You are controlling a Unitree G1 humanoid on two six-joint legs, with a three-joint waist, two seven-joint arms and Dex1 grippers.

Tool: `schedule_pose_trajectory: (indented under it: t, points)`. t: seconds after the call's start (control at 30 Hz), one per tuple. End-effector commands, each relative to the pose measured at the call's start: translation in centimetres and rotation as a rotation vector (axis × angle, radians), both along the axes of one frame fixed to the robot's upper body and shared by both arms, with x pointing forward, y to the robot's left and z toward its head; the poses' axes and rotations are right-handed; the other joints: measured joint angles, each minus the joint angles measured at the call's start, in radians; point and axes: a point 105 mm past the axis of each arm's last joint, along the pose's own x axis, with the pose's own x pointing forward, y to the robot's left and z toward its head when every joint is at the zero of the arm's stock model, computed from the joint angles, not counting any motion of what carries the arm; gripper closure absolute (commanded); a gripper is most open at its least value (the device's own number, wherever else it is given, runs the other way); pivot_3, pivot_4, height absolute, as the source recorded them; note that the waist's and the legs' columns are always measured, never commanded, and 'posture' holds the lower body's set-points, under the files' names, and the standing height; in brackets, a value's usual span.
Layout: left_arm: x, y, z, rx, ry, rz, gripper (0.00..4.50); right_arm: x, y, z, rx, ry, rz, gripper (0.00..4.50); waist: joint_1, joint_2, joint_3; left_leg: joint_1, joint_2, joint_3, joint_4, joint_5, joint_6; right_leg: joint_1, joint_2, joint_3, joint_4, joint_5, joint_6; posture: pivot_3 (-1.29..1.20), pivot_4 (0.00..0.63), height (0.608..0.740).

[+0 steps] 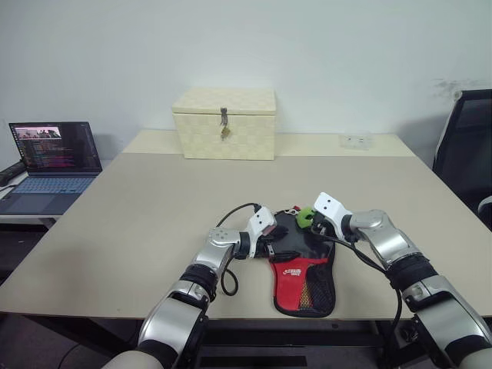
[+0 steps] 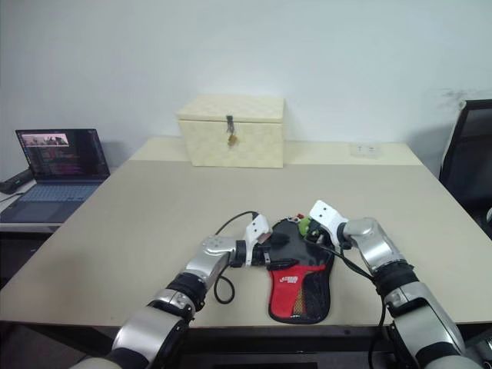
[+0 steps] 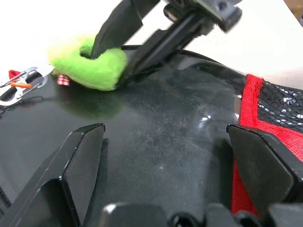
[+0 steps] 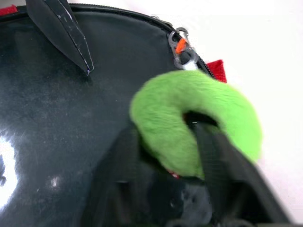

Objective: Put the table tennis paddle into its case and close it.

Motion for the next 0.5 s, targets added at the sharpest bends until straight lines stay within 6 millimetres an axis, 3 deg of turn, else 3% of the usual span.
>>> schedule_pose_trajectory:
  t: [0.03,0.07,0.3,0.5]
  points:
    - [-0.1,-0.8,0.2,0.002,-0.013,-0.015,0.00,0.6,0.0,1.3,-0.008,-0.055,-0.009,4.11,0.000,0.000,0.000,0.000,0.000,0.000,0.000,0.000,0.000,0.000,0.000,0.000,0.000,0.000,0.000,0.00,0.150,0.740]
    - [-0.1,-0.8,0.1,0.003,-0.012,-0.015,0.00,0.6,0.1,1.3,-0.011,-0.056,-0.008,4.46,0.000,0.000,0.000,0.000,0.000,0.000,0.000,0.000,0.000,0.000,0.000,0.000,0.000,0.000,0.000,0.00,0.150,0.740]
    - [-0.3,-0.9,-1.0,0.032,0.010,-0.012,0.00,1.1,0.0,2.2,-0.017,-0.090,-0.017,4.46,0.000,0.000,0.000,0.000,0.000,0.000,0.000,0.000,0.000,0.000,0.000,0.000,0.000,0.000,0.000,0.00,0.150,0.740]
    - [-0.5,-0.9,-2.2,0.056,0.043,-0.004,0.00,2.6,-2.0,3.5,-0.059,-0.131,-0.087,4.46,0.001,0.001,0.000,0.001,0.000,0.000,0.000,0.000,0.000,0.001,0.000,0.000,0.000,0.000,0.000,0.00,0.150,0.740]
